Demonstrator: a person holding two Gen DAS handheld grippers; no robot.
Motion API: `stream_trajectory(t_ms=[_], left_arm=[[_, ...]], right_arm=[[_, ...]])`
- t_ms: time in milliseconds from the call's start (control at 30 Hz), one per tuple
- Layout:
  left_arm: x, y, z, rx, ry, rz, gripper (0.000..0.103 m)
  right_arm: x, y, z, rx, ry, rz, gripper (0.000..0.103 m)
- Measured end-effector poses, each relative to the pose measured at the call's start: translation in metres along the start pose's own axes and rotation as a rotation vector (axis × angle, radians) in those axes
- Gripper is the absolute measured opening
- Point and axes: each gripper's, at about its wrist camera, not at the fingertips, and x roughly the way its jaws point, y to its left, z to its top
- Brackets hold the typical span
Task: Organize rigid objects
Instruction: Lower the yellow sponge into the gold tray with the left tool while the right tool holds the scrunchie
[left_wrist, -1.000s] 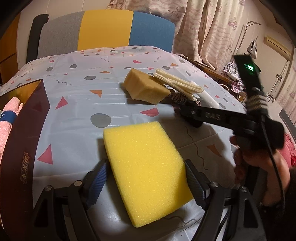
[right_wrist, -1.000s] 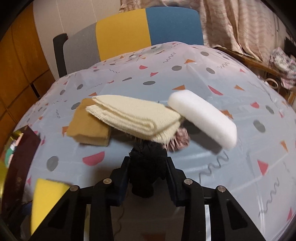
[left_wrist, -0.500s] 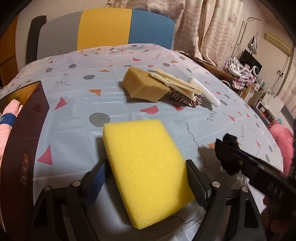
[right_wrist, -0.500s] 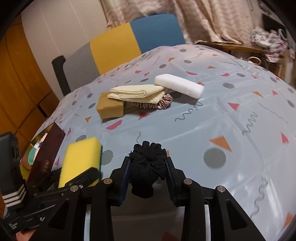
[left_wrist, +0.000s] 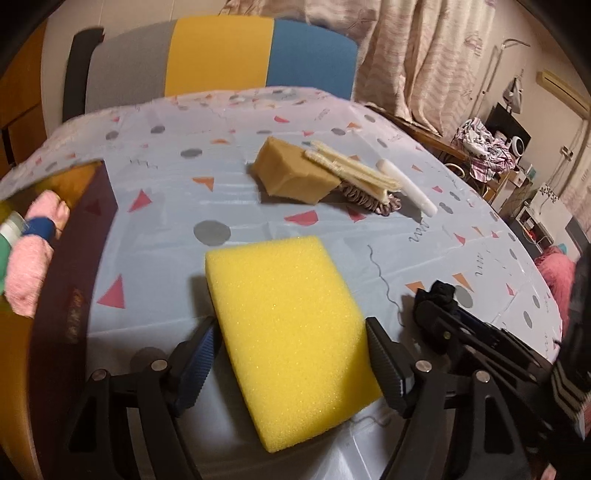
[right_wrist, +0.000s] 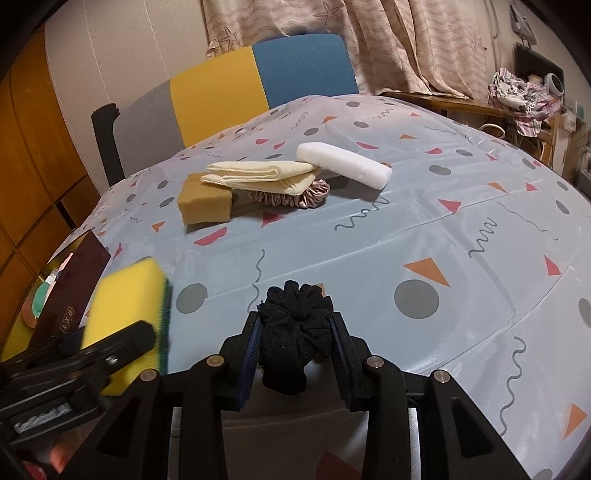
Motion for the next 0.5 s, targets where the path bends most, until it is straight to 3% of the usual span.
stream_trajectory(t_ms=[167, 500], left_arm=[[-0.021, -0.006, -0.001, 0.056, -0.040, 0.001, 0.078], [-0.072, 0.005, -0.008, 0.054, -0.099, -0.031, 0.078]], right_arm=[[0.001, 0.001, -0.001, -0.002, 0.000, -0.004, 0.037], [0.001, 0.005, -0.002, -0.023, -0.001, -0.012, 0.037]])
